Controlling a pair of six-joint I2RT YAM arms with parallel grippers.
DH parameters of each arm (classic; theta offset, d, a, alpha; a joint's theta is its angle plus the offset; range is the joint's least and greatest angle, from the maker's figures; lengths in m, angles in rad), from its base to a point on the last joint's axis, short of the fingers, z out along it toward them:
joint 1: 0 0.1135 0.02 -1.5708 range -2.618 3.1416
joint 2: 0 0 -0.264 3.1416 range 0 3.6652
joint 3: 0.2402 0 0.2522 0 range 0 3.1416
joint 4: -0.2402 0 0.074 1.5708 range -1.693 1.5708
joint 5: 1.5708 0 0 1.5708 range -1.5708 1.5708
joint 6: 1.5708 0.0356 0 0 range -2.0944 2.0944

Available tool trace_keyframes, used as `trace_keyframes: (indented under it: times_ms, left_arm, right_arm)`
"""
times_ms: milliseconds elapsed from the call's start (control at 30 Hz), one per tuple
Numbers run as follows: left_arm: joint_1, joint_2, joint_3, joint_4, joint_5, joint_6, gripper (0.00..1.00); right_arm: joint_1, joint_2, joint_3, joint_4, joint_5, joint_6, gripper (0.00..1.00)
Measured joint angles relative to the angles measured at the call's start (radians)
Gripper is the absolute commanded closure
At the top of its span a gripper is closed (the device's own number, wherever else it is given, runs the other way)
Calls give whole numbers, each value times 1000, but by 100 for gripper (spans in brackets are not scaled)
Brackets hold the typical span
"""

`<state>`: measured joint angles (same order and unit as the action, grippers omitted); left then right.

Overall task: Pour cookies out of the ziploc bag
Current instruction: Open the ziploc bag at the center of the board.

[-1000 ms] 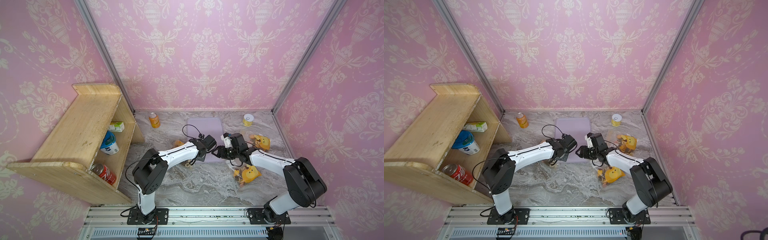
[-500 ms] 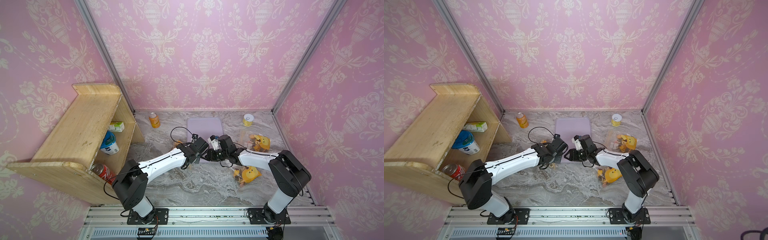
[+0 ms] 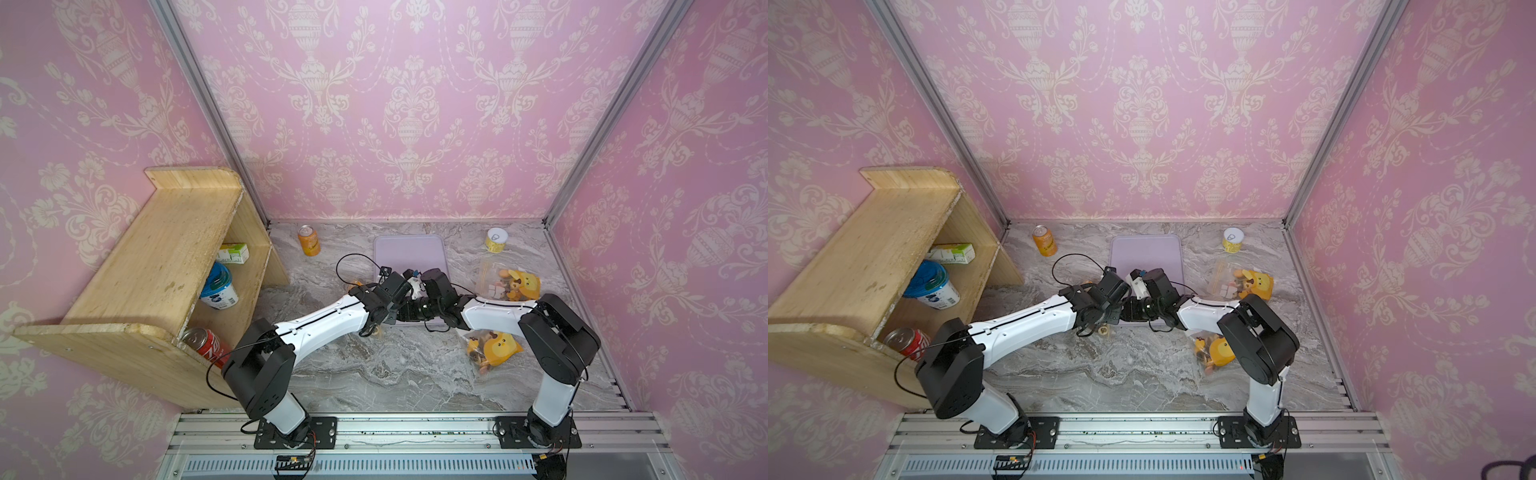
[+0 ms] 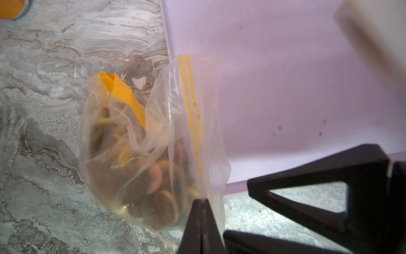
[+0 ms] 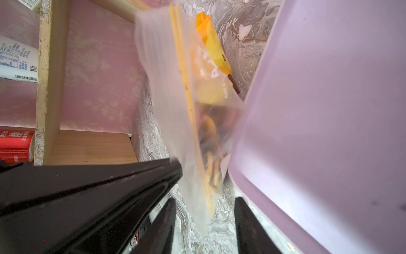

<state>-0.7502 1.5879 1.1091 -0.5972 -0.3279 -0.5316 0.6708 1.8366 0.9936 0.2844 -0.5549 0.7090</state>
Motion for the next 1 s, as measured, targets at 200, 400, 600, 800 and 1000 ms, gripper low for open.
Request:
trace_keyframes:
  times_ms: [200, 400, 600, 800, 1000]
  left_arm:
    - [3, 0, 0, 6, 6, 0, 100]
    - [7, 0, -2, 6, 8, 0, 100]
    - [9, -2, -3, 6, 8, 0, 100]
    - [14, -4, -10, 7, 8, 0, 100]
    - [22, -4, -13, 6, 8, 0, 95]
  right_arm:
    - [6, 39, 30, 6, 0, 14, 59]
    - [6, 70, 60, 8, 3, 27, 74]
    - [6, 90, 76, 11, 3, 34, 80]
    - [11, 92, 79, 25, 0, 48, 95]
    - [13, 92, 79, 45, -8, 53, 100]
